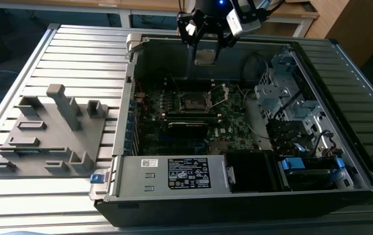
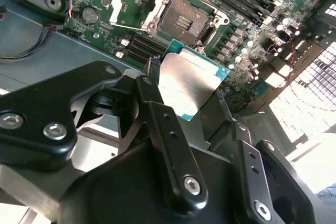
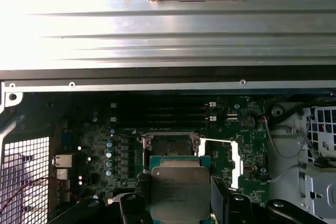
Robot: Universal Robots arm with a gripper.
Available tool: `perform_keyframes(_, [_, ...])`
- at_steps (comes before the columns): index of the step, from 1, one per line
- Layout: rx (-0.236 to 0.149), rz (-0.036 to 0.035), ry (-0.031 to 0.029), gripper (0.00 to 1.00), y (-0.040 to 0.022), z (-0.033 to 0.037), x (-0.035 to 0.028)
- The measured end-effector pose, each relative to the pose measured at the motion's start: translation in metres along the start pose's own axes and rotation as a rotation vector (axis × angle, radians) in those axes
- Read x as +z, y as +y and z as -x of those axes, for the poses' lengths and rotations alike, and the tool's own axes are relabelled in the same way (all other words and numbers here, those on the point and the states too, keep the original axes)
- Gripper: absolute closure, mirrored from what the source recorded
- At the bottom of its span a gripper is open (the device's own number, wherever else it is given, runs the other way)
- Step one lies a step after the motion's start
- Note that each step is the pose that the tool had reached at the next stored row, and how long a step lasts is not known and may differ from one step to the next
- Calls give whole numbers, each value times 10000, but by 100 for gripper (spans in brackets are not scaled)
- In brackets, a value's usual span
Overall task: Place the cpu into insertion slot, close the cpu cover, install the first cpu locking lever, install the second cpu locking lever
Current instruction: 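Place the cpu into insertion slot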
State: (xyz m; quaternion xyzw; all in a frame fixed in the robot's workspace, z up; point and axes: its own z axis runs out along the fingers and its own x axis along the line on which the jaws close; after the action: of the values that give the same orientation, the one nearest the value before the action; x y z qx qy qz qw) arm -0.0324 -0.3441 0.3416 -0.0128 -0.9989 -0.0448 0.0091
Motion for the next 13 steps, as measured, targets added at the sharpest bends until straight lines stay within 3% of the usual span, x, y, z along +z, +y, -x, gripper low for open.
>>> perform_keyframes(13, [0, -2, 0, 46, -6, 1, 67])
